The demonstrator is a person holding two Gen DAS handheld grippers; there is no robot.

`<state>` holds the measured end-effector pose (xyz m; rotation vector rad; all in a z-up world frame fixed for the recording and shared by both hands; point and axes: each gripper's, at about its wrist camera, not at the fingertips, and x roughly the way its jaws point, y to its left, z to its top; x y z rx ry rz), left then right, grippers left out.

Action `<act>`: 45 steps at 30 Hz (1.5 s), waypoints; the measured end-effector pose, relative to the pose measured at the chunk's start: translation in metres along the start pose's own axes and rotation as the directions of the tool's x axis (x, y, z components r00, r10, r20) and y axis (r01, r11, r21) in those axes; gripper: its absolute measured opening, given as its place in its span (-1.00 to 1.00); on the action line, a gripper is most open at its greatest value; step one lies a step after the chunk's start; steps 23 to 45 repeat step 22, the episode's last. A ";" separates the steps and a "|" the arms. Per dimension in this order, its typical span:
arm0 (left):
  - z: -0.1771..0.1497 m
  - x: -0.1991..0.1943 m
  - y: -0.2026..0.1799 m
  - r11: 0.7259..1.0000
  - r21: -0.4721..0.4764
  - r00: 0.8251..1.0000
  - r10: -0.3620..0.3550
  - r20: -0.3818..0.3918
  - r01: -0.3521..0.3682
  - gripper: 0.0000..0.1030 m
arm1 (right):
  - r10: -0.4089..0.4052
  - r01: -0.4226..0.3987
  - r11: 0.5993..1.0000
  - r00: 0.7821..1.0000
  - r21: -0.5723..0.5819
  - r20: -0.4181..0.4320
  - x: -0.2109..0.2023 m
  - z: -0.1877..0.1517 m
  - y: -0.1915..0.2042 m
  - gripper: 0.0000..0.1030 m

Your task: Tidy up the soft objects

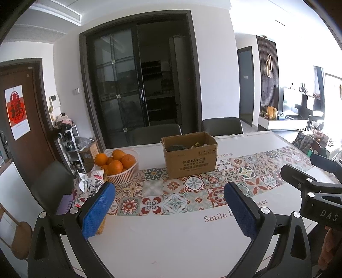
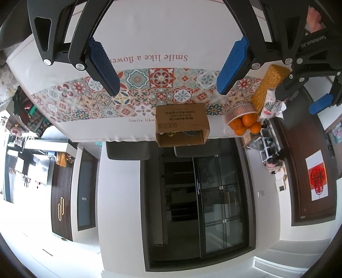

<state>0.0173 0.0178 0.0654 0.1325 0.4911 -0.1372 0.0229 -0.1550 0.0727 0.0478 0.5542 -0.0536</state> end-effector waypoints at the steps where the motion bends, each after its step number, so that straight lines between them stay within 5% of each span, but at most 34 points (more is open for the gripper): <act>1: 0.000 0.000 0.000 1.000 0.001 1.000 -0.001 0.000 0.001 1.00 | 0.000 0.000 1.000 1.000 0.003 -0.001 -0.001 0.000 -0.001 0.81; 45: 0.002 -0.002 -0.003 1.000 0.004 1.000 -0.007 0.002 0.007 1.00 | -0.002 0.002 1.000 1.000 0.011 -0.013 0.000 0.000 -0.009 0.81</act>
